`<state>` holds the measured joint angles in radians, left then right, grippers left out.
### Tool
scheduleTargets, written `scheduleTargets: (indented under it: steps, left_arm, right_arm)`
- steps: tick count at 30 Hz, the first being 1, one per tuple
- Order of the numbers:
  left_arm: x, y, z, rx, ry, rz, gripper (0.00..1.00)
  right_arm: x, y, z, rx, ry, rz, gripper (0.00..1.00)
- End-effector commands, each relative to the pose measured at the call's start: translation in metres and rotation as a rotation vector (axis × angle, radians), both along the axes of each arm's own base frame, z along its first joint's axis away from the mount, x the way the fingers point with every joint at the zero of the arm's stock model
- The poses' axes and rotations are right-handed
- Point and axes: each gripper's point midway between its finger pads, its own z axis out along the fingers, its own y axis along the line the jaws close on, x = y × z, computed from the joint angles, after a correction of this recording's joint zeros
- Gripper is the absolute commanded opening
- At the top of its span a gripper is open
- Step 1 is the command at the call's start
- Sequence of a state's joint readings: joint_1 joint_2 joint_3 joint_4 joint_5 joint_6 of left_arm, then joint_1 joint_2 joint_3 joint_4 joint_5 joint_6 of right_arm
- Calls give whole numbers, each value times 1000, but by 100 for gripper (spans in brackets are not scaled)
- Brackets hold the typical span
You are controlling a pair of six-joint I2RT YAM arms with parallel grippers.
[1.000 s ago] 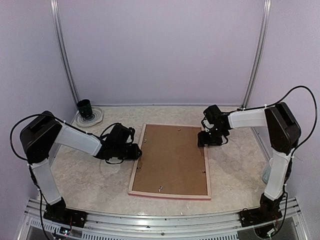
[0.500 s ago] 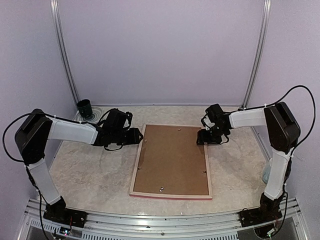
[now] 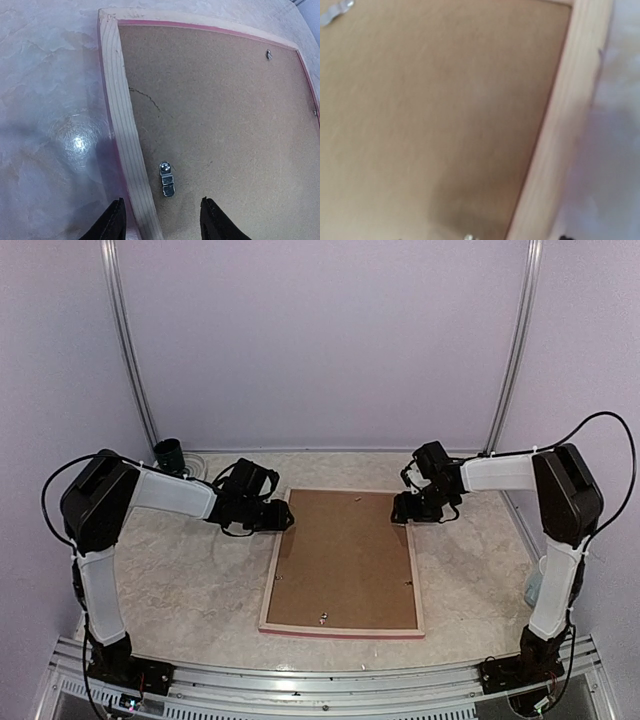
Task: Put the photo into the frame
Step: Press the fastener onto the backboard.
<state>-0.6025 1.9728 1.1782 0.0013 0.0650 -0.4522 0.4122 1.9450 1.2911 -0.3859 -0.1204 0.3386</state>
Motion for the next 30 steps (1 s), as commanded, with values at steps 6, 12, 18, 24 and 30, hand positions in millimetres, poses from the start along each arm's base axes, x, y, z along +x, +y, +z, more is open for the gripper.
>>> scheduleTargets:
  steps: [6, 12, 18, 24, 30]
  left_arm:
    - [0, 3, -13, 41, 16, -26, 50]
    - [5, 5, -21, 58, 22, -11, 50]
    - [12, 8, -22, 51, 13, 7, 49]
    - [15, 8, -24, 12, 24, 5, 48]
    - [18, 7, -26, 4, 28, 6, 45]
  right_arm:
    - [-30, -10, 27, 45, -22, -3, 67]
    - [-43, -18, 25, 32, -19, -14, 67]
    - [-52, -22, 16, 29, -5, -17, 67]
    - [-58, -23, 1, 26, 19, -18, 67]
    - [-61, -24, -6, 21, 32, -20, 67]
